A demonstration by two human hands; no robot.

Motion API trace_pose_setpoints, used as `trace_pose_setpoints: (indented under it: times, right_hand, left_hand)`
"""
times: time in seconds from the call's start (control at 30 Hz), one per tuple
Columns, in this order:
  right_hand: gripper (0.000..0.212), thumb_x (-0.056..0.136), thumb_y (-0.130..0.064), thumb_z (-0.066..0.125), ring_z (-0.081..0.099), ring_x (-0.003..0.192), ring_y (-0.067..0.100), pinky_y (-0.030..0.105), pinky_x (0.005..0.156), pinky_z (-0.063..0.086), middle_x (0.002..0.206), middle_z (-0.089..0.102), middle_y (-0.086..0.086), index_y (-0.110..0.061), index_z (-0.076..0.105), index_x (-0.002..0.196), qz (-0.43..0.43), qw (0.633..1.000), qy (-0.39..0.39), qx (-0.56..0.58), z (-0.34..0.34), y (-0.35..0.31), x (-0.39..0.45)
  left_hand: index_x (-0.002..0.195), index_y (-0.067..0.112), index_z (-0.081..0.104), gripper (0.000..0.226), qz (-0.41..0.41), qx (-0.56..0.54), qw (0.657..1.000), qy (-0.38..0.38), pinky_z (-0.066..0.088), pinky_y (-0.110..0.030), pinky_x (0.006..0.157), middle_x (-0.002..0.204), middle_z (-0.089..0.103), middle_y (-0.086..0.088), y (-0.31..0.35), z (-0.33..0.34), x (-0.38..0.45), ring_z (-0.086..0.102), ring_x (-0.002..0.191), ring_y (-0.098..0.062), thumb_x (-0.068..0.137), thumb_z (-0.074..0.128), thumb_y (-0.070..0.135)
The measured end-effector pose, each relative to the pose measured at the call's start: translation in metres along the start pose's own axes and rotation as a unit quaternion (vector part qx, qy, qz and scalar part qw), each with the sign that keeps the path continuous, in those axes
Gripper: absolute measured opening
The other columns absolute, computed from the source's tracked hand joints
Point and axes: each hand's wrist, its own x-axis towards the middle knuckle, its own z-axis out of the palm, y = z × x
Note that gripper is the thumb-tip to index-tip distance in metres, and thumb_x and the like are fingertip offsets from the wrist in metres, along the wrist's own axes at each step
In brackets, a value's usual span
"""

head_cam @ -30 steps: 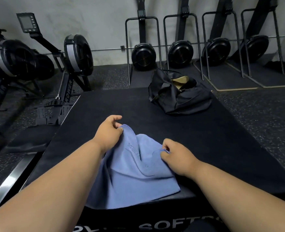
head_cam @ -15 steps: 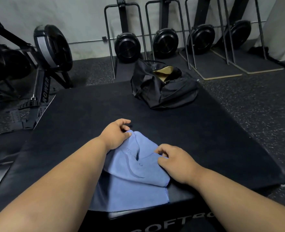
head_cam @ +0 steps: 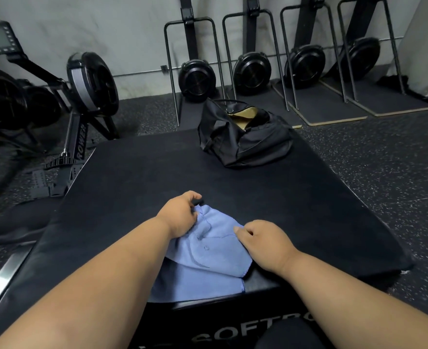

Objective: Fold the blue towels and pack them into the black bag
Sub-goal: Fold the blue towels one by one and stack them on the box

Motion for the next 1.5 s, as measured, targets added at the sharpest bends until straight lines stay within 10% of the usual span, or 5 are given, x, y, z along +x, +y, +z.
trace_pose_setpoints:
  times: [0.27,0.47,0.7,1.07,1.5]
  right_hand:
    - [0.008,0.087,-0.036,0.064,0.059,0.095,0.017,0.032,0.085,0.051,0.108,0.054,-0.007,-0.029,0.064,0.092,0.01,0.998,0.055,-0.008,-0.01,-0.003,-0.019]
    - [0.057,0.097,-0.043,0.065,0.043,0.142,0.015,0.038,0.12,0.036,0.152,0.049,-0.006,-0.03,0.051,0.151,-0.093,0.991,0.033,0.09,-0.028,-0.058,-0.021]
    - [0.024,0.102,-0.034,0.065,0.055,0.07,0.008,0.032,0.072,0.046,0.076,0.065,-0.007,-0.025,0.071,0.08,-0.189,0.948,-0.017,0.256,-0.05,-0.124,-0.068]
    - [0.024,0.1,-0.037,0.068,0.056,0.07,0.012,0.034,0.069,0.045,0.076,0.065,-0.001,-0.019,0.072,0.084,-0.208,0.911,-0.085,0.345,-0.051,-0.178,-0.157]
    - [0.019,0.105,-0.023,0.064,0.072,0.106,0.024,0.053,0.108,0.051,0.11,0.078,0.013,-0.015,0.08,0.101,-0.242,0.862,-0.139,0.424,-0.039,-0.184,-0.206]
  left_hand:
    - [0.145,0.034,0.047,0.052,0.021,-0.119,0.991,0.054,0.049,-0.019,0.075,0.099,0.071,0.003,0.016,-0.011,-0.046,0.069,0.084,-0.012,0.1,0.063,0.017]
    - [0.131,0.041,0.057,0.045,0.097,-0.247,0.961,0.081,0.052,-0.027,0.08,0.096,0.072,-0.001,0.058,-0.057,-0.125,0.065,0.079,-0.009,0.097,0.071,0.015]
    - [0.121,0.026,0.068,0.033,0.102,-0.367,0.914,0.139,0.053,-0.028,0.085,0.091,0.073,0.002,0.081,-0.086,-0.216,0.067,0.084,-0.01,0.094,0.078,0.011]
    - [0.119,0.022,0.07,0.034,0.145,-0.453,0.858,0.194,0.051,-0.034,0.092,0.09,0.074,0.0,0.088,-0.094,-0.324,0.069,0.087,-0.013,0.089,0.082,0.01]
    - [0.123,0.018,0.066,0.035,0.127,-0.513,0.81,0.253,0.051,-0.03,0.089,0.091,0.071,-0.001,0.087,-0.083,-0.365,0.068,0.089,-0.012,0.092,0.077,0.005]
